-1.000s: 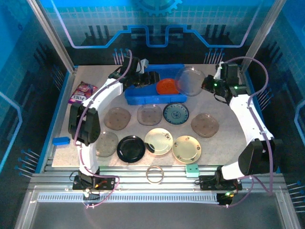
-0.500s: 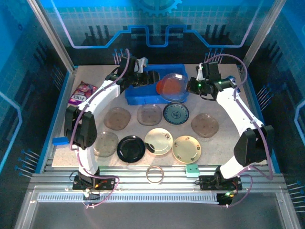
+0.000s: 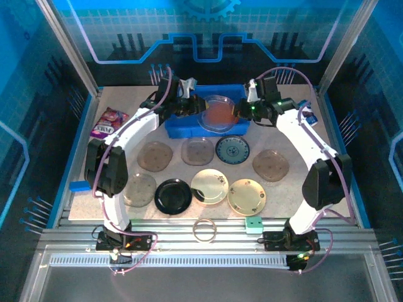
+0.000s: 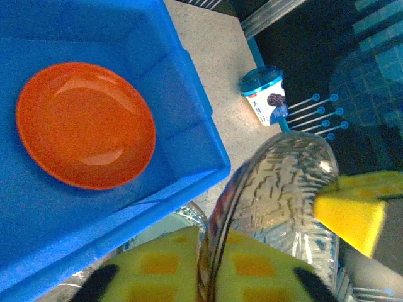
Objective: Place the plates into the plastic bin on the countertop
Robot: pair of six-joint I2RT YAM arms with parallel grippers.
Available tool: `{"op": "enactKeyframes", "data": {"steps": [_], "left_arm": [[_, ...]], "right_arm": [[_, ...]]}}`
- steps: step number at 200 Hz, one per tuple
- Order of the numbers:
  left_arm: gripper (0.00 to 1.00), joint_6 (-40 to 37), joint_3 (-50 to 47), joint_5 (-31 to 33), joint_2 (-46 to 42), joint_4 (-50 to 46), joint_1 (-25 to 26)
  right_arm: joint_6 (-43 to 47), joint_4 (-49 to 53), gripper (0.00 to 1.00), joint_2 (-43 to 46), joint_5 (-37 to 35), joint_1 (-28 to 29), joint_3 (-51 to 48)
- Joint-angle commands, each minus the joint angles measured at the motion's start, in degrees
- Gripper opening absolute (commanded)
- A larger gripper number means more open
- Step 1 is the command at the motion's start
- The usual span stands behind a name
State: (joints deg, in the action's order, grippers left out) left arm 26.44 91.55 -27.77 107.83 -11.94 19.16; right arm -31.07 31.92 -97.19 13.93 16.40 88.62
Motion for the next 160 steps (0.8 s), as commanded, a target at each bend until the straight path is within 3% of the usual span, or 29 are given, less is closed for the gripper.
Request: {"op": "enactKeyframes", "data": {"steps": [1, 35, 57, 77, 86, 102, 129, 132, 139, 142, 145, 160], "left_arm": [[0.0, 1.5, -0.5, -1.5, -1.2, 1.0, 0.1], [0.0, 5.7, -2.4, -2.4, -1.2, 3.9, -1.7], [0.0, 11.3, -6.5, -4.7, -2.2, 10.8, -3.8], [0.0, 13.6, -8.0, -5.4, -2.6, 12.6, -5.1], [0.0, 13.1, -8.1, -5.3, -2.9, 12.0, -5.3], [0.0, 12.0, -8.2, -4.9, -3.2, 10.8, -5.7], [0.0, 12.4, -9.1, -5.0, -3.5, 10.8, -7.1], [0.1, 12.4, -9.1, -4.8, -3.5, 10.6, -7.3], [0.46, 12.5, -9.3, -4.2, -3.6, 10.1, -7.8], [0.77, 12.4, -9.5, -4.0, -3.7, 10.0, -8.1], [0.96, 12.3, -9.7, -3.6, -3.9, 10.0, -8.3], [0.99, 11.6, -11.1, -1.9, -5.2, 9.8, -9.5]], "right_arm": [[-1.4, -2.6, 0.0, -1.7, 4.4, 1.0, 3.1], [-2.1, -3.2, 0.0, -5.1, 5.5, 1.1, 5.6], [-3.3, -5.1, 0.19, -6.3, 6.3, 1.5, 5.1], [-4.2, -6.9, 0.25, -7.6, 6.5, 2.0, 5.0], [-4.5, -7.1, 0.24, -8.7, 6.7, 2.1, 5.6], [-5.1, -7.2, 0.0, -10.3, 6.1, 2.6, 6.8], [-6.3, -7.3, 0.0, -13.9, 6.5, 3.1, 10.3], [-6.4, -7.1, 0.0, -14.3, 6.4, 3.1, 10.8], [-6.8, -6.9, 0.0, -15.5, 5.4, 3.3, 12.0], [-6.8, -6.8, 0.0, -15.8, 5.0, 3.4, 12.5], [-6.9, -6.7, 0.0, -16.4, 4.6, 3.5, 13.2], [-7.1, -4.8, 0.0, -19.6, 2.4, 3.9, 17.9]]}}
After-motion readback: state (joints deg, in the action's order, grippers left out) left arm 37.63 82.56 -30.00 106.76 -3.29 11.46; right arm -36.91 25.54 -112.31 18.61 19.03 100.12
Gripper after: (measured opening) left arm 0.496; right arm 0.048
